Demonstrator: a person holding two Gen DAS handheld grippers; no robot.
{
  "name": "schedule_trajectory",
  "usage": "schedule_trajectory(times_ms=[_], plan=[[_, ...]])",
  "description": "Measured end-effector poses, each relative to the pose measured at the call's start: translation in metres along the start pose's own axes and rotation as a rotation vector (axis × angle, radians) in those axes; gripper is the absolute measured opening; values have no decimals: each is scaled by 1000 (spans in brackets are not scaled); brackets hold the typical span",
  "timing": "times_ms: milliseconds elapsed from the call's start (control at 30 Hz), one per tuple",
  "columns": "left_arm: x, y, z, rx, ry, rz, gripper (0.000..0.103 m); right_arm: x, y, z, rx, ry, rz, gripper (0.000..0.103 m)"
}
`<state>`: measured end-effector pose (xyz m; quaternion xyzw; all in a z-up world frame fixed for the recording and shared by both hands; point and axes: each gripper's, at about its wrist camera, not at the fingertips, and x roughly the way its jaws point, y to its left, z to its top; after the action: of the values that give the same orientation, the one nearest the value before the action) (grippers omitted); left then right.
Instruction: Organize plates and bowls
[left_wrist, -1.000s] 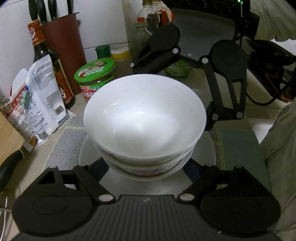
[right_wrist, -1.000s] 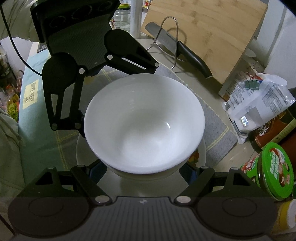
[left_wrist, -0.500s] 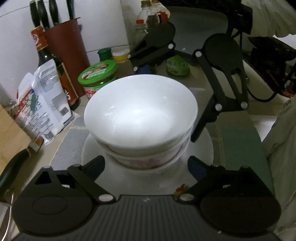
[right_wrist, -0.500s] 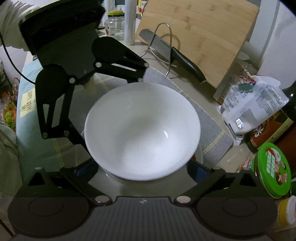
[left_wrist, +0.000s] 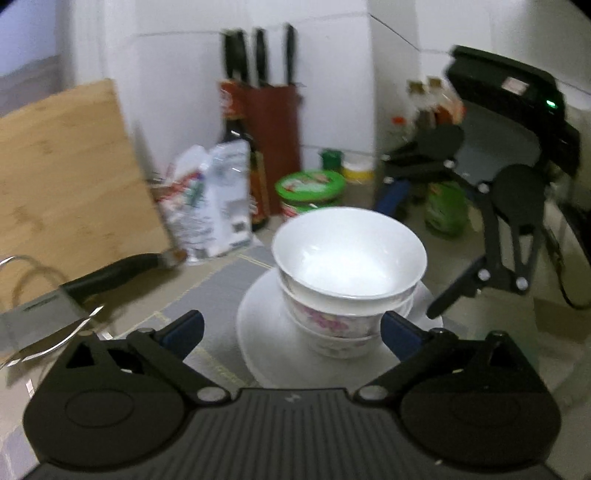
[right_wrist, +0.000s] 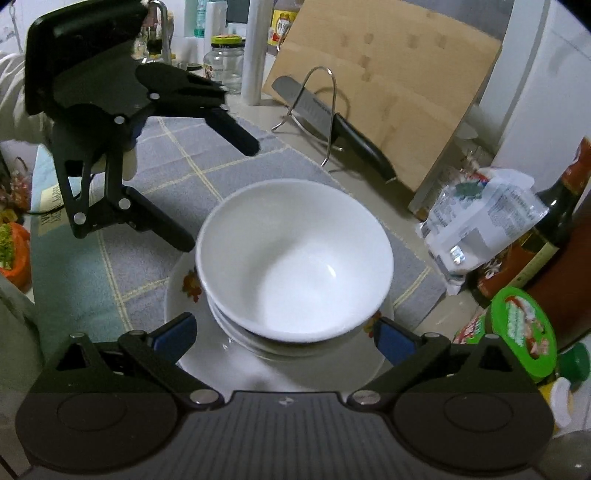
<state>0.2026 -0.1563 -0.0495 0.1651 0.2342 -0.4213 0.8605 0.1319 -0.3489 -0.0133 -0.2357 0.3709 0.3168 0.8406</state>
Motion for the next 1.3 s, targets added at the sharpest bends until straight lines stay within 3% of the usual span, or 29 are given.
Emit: schedule_trajectory(times_ms=[167, 333, 367, 567, 700, 800, 900, 1000, 1300], plan=[[-30, -3, -12, -65, -93, 48, 102, -18, 28, 12, -2, 22, -95, 103], [-55, 2, -18, -145, -161, 91, 102, -22, 57, 19, 66, 60, -257, 103], [-61, 4, -19, -165, -170, 103, 102, -22, 61, 20, 70, 71, -130, 103], [-91, -1, -23, -173, -184, 152, 102, -34, 81, 23, 424, 71, -327, 103], [-101, -6, -20, -203, -123, 154, 102, -46, 110, 26, 634, 55, -445, 103], [-106, -11, -20, -235, -78, 179, 102, -50, 124, 28, 805, 90, -540, 103], [-109, -16, -19, -245, -22, 215, 102, -54, 134, 27, 956, 108, -565, 103], [-114, -19, -20, -260, 11, 226, 102, -61, 149, 29, 995, 91, -574, 103], [-140, -32, -14, -251, 8, 256, 102, -88, 173, 28, 1017, 58, -626, 103]])
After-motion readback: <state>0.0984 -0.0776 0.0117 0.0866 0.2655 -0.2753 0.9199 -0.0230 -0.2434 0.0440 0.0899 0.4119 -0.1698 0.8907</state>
